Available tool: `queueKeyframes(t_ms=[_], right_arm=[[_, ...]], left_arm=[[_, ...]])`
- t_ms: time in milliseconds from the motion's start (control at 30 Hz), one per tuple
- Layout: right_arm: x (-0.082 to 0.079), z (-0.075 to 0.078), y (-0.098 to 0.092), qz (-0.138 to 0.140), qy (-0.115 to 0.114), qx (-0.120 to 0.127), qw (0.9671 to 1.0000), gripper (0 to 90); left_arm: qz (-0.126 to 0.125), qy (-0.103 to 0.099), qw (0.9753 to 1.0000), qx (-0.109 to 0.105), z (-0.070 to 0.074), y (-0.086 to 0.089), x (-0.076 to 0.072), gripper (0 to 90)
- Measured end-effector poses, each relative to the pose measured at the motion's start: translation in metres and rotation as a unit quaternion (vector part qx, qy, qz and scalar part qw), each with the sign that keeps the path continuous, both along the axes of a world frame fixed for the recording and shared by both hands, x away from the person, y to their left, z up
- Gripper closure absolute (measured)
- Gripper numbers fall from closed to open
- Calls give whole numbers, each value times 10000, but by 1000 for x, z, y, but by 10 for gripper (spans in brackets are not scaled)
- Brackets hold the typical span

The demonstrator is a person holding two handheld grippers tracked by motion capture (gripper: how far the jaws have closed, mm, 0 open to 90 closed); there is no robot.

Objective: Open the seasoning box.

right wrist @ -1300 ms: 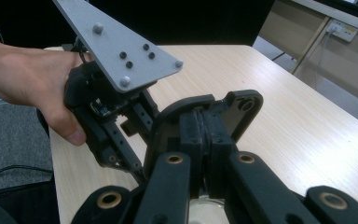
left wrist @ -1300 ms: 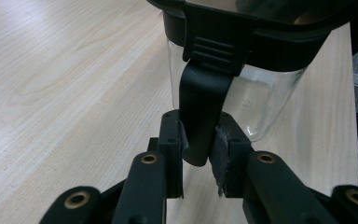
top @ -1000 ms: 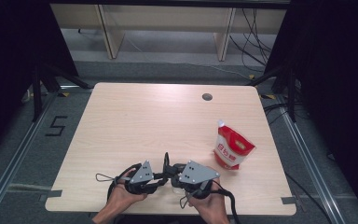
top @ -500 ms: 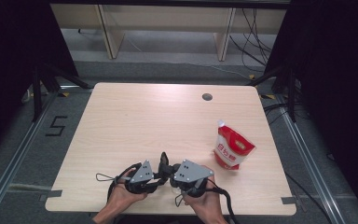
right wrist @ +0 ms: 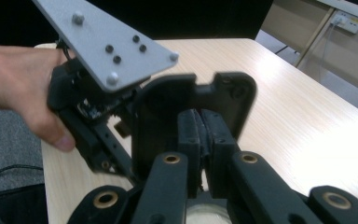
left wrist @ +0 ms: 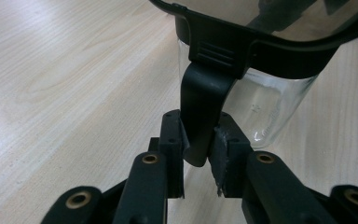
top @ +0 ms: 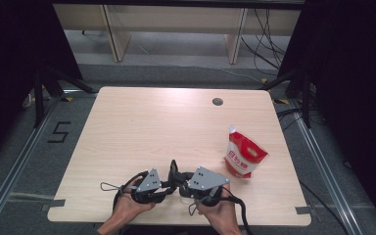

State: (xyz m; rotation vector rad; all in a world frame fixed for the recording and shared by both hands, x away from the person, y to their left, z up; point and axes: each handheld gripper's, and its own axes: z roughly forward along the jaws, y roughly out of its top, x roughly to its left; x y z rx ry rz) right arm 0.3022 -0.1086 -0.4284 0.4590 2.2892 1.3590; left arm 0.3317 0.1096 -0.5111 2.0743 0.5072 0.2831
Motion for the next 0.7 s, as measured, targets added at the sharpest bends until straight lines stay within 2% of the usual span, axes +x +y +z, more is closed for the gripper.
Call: queueKeyframes(t_ms=[67,100,133,167,200,267,300,333,367,400,433,467,500,567,600,633,667,700], right_arm=[[-1,0,-3,-9,-21,3,10000,865],[-3,0,-9,-88,52,30,9999,858],[-6,-1,-22,-149,20,58,9999,848],[-6,-1,-22,-149,20,58,9999,848],[-8,-2,-35,-275,12,72,9996,837],[-8,-2,-42,-344,67,91,9993,831],[-8,-4,-48,-399,89,166,9990,825],[-10,-5,-55,-521,134,237,9983,820],[-9,-6,-61,-496,150,292,9982,813],[-12,-7,-72,-675,157,244,9973,790],[-12,-7,-72,-675,157,244,9973,790],[-15,-10,-82,-816,162,282,9961,763],[-15,-10,-85,-827,189,272,9960,749],[-16,-10,-89,-849,192,304,9957,735],[-17,-12,-99,-931,213,381,9947,686],[-17,-12,-99,-931,213,381,9947,686],[-18,-13,-103,-949,239,387,9944,665],[-19,-14,-106,-996,210,369,9941,629]], left_arm=[[10,20,10000,-19,0,0,0,748],[2,18,10000,3,0,1,0,744],[-13,-10,10000,31,1,2,0,723],[9,27,10000,-31,1,1,0,723],[5,29,10000,-85,1,2,0,677],[-46,5,10000,-72,4,3,1,645],[-12,34,9999,-94,5,3,-1,600],[-8,-32,10000,-87,6,3,-2,576],[-7,-13,10000,-80,7,3,-4,556],[-18,-65,10000,-34,8,4,-4,511],[6,-104,9999,55,9,5,-4,511],[32,-52,10000,17,10,6,-4,482],[30,-54,9999,109,11,10,-4,472],[64,10,9999,103,12,12,-5,462],[126,26,9999,3,12,11,-7,436],[107,17,9999,96,13,13,-8,436],[144,97,9998,-35,13,13,-10,417],[165,122,9998,-19,14,15,-12,394]])
